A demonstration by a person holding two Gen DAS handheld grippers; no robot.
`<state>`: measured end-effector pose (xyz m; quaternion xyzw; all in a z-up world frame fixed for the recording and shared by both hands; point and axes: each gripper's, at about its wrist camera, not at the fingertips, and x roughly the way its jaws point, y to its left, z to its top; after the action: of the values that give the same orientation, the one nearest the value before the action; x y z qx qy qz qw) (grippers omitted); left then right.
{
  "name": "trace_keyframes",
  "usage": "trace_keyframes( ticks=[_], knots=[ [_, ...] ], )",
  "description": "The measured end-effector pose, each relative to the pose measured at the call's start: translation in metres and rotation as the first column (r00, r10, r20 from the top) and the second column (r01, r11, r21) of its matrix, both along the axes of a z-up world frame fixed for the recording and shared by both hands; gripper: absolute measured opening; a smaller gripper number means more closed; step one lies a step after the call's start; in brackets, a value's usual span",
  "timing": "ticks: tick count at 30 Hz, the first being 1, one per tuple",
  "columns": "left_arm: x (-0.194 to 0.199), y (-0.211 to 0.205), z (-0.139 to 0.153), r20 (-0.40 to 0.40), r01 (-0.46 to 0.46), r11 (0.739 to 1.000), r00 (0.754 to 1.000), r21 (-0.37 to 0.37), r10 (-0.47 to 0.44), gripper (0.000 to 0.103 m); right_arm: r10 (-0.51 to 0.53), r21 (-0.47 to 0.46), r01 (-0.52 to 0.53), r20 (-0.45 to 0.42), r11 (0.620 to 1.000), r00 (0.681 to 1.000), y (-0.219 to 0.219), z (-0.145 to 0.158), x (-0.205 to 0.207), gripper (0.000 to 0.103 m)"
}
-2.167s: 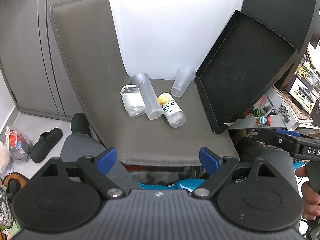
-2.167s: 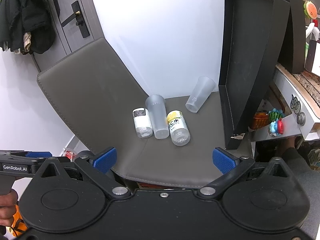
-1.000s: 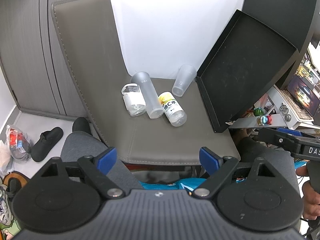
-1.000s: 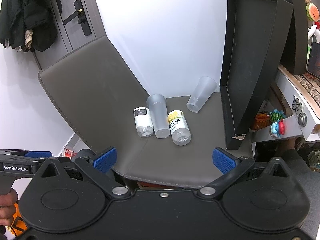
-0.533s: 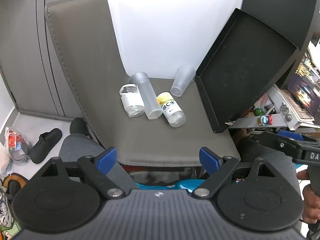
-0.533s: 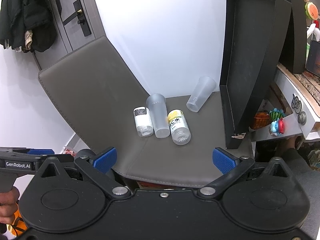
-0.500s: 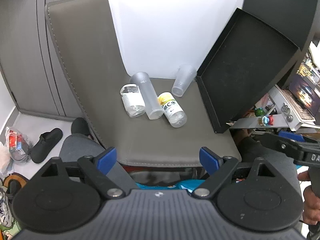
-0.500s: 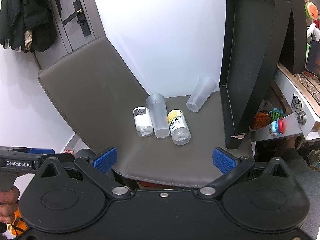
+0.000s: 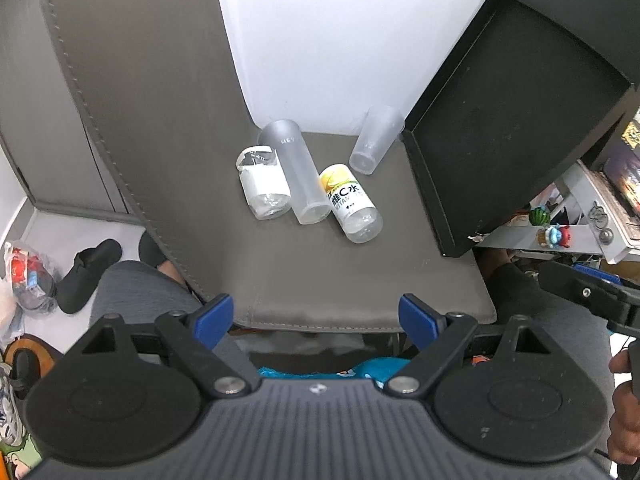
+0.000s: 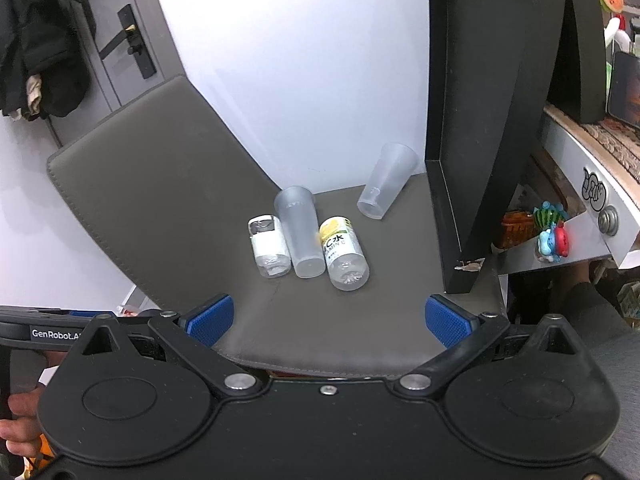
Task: Flip cup upright
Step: 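Move the left tool toward the lying frosted HEYTEA cup's base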
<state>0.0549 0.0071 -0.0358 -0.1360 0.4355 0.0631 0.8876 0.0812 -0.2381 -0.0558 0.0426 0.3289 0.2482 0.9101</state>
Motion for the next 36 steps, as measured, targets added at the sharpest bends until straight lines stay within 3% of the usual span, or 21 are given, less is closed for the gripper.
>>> trace_keyframes(
  ticks=[7,14,36],
  knots=[
    [0.028,0.0,-0.001,-0.025,0.015,1.0,1.0,0.006,-0.015,0.089,-0.019,-0.001,0.019,-0.013,1.0,1.0,0.0,-0.007,0.018,0.103],
    [0.063,0.0,0.002,-0.047,0.031,1.0,0.998,-0.002,-0.031,0.089,-0.003,-0.024,0.003,0.029,1.0,1.0,0.002,-0.002,0.028,0.103],
    [0.166,0.004,-0.01,-0.067,0.096,0.994,0.993,-0.054,-0.099,0.089,-0.07,0.036,0.067,0.109,0.997,0.992,-0.001,-0.012,0.067,0.103]
  ],
)
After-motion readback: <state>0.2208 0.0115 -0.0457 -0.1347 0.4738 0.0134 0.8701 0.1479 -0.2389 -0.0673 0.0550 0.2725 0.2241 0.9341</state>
